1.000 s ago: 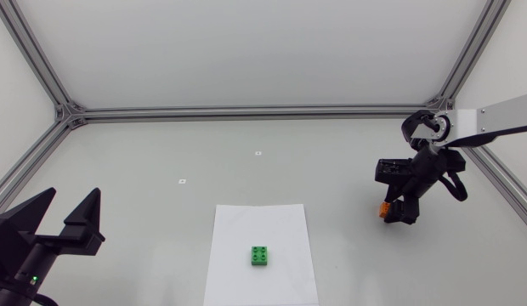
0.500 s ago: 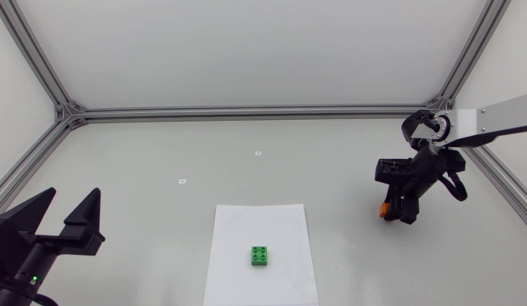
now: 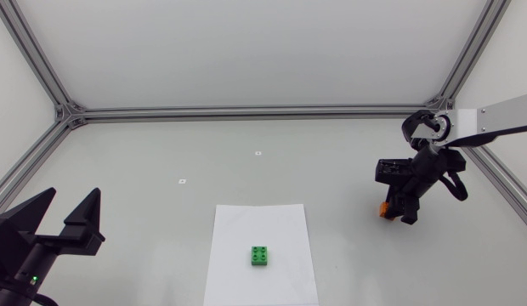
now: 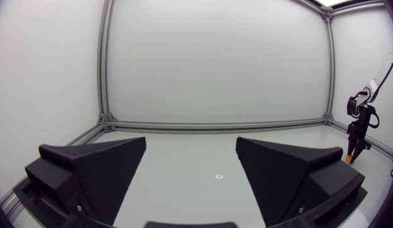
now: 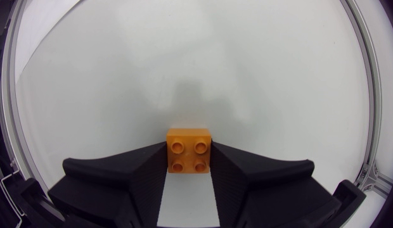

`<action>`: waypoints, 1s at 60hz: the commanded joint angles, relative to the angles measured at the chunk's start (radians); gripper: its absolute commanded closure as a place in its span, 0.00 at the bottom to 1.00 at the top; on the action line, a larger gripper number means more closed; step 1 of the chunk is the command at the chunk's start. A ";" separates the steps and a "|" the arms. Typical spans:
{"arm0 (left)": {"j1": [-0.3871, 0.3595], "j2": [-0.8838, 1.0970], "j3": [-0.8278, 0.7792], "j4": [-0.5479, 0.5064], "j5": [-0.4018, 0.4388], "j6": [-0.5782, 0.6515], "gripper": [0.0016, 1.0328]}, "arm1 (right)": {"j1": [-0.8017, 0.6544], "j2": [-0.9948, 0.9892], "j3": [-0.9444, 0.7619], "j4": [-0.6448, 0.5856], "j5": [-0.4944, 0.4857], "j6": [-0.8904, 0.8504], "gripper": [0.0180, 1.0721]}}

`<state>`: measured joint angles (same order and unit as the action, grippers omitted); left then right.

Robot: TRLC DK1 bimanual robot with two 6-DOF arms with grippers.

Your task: Pick up the orange 2x2 brick with the right arm and stack it on top of the green 2x2 brick in the center

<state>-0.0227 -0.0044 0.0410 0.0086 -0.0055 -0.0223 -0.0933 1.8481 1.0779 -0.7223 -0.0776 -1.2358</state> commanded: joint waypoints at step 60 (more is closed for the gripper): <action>0.003 -0.008 -0.041 -0.015 0.004 0.013 0.04 | 0.613 -0.435 -0.147 -0.189 0.006 0.361 0.95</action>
<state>-0.0227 -0.0044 0.0410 0.0086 -0.0059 -0.0223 0.4519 1.4013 0.9421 -0.9104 -0.0742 -0.9653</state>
